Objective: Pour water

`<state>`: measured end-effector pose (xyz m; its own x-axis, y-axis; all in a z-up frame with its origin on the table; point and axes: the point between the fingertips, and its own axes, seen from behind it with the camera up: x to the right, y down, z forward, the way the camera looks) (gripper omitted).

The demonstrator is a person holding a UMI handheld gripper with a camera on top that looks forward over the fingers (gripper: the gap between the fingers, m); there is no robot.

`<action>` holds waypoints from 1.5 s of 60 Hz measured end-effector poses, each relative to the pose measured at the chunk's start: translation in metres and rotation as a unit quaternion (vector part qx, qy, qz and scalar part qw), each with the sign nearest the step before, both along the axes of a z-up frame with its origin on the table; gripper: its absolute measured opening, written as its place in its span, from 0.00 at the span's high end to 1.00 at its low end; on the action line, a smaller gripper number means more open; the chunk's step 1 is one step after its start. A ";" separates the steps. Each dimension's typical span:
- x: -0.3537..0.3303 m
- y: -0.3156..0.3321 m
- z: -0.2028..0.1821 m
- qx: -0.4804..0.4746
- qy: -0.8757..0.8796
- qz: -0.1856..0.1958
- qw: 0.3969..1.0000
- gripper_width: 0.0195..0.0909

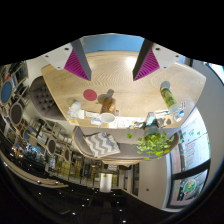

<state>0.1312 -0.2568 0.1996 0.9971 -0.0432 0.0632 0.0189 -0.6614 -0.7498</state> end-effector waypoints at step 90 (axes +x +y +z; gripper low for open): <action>-0.307 0.213 -0.126 0.133 0.048 0.059 0.988 0.61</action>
